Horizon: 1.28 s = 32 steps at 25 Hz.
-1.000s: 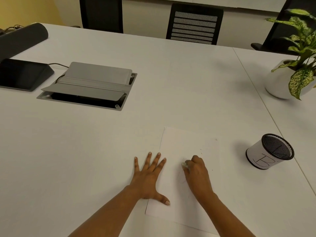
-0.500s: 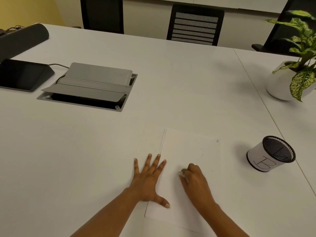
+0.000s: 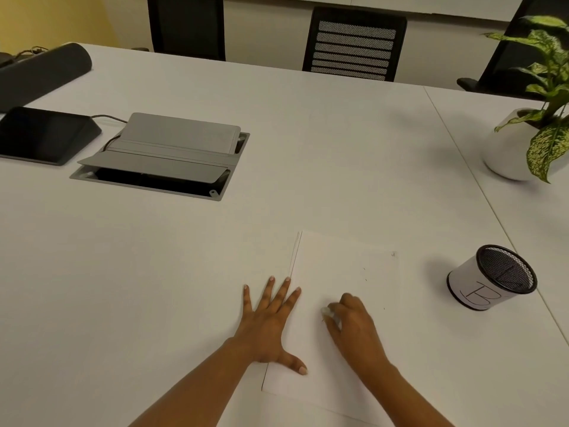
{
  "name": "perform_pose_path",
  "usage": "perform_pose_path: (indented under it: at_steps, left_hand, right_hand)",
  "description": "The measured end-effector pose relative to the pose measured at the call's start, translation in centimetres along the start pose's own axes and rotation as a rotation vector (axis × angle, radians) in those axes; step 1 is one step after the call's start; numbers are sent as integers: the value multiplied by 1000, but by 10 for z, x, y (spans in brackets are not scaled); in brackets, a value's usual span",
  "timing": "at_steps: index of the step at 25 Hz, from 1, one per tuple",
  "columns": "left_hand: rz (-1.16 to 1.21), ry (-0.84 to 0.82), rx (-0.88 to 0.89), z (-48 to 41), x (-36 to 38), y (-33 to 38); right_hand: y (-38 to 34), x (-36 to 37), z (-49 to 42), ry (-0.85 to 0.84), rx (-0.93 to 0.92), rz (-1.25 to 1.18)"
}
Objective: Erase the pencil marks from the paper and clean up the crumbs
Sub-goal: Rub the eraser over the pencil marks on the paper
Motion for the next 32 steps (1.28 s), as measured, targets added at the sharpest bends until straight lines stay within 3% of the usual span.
perform_pose_path:
  at_steps: [4,10,16,20,27,32]
  left_hand:
    - [1,5,-4,0,1,0]
    - [0,18,8,0,1,0]
    - [9,29,4,-1,3,-1]
    - [3,36,6,-2,6,-1]
    - [23,53,-7,-1,4,-2]
    - [38,82,-21,-3,2,-1]
  right_hand:
    - [-8,5,-6,84,131,-49]
    - [-37,35,3,14,-19,-124]
    - [-25,22,-18,111,153,-117]
    - [-39,31,-1,-13,12,-173]
    - [15,-16,-10,86,195,-74]
    - [2,-10,30,48,149,-112]
Point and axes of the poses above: each hand's wrist, its own z-axis away from the middle knuckle, its own x-axis out of the palm, y = z × x, the point moved 4 cm from there along -z, towards the middle knuckle, and after that the axes turned 5 degrees about -z, right-handed, at the moved point
